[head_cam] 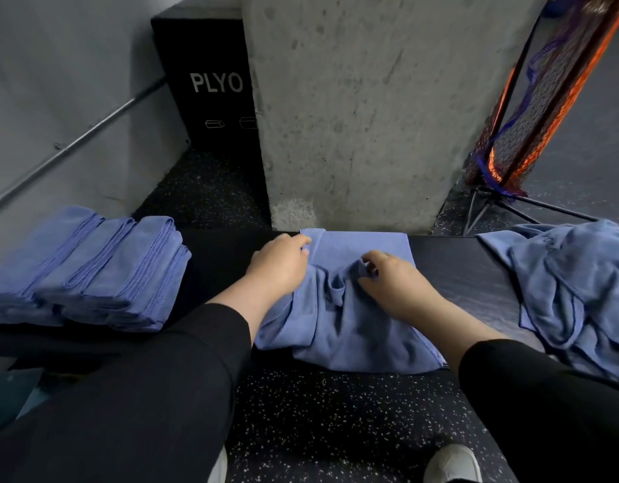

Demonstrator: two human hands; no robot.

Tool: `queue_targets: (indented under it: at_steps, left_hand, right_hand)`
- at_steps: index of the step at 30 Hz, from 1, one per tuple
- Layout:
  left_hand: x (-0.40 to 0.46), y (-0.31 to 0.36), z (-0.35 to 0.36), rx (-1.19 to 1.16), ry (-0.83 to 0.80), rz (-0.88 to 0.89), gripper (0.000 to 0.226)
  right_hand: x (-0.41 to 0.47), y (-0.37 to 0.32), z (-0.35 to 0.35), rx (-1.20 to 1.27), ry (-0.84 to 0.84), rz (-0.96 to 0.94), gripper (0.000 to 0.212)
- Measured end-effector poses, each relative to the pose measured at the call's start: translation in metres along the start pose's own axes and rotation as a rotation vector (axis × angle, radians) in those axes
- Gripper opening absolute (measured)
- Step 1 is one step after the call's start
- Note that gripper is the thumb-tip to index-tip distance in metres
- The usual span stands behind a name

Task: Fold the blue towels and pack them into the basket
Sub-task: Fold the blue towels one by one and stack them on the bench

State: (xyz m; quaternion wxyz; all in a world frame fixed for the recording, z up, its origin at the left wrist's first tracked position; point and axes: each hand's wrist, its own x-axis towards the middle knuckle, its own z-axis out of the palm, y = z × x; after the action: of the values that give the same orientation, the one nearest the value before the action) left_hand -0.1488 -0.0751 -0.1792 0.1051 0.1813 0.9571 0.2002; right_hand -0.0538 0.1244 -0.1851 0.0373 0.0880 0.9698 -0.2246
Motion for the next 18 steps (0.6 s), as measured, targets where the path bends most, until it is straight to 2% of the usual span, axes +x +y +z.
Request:
queue_targets:
  at_steps: [5, 9, 12, 15, 18]
  left_hand:
    - [0.014, 0.006, 0.007, 0.148, -0.116, -0.003, 0.054]
    - [0.02, 0.011, 0.005, 0.221, -0.133, -0.04, 0.044]
    - [0.023, 0.011, 0.002, 0.124, -0.099, -0.088, 0.028]
    - [0.029, 0.002, 0.0, -0.095, -0.039, -0.109, 0.042]
    - [0.026, -0.004, -0.003, -0.177, 0.057, -0.192, 0.04]
  right_hand:
    - [0.006, 0.004, 0.0, -0.052, -0.019, -0.026, 0.017]
    - [0.006, 0.007, -0.001, -0.044, -0.013, -0.043, 0.034]
    - [0.005, 0.007, -0.002, -0.026, -0.014, -0.053, 0.037]
    - [0.004, 0.006, -0.003, -0.004, -0.01, -0.052, 0.038]
    - [0.004, 0.004, -0.003, -0.004, -0.013, -0.049, 0.038]
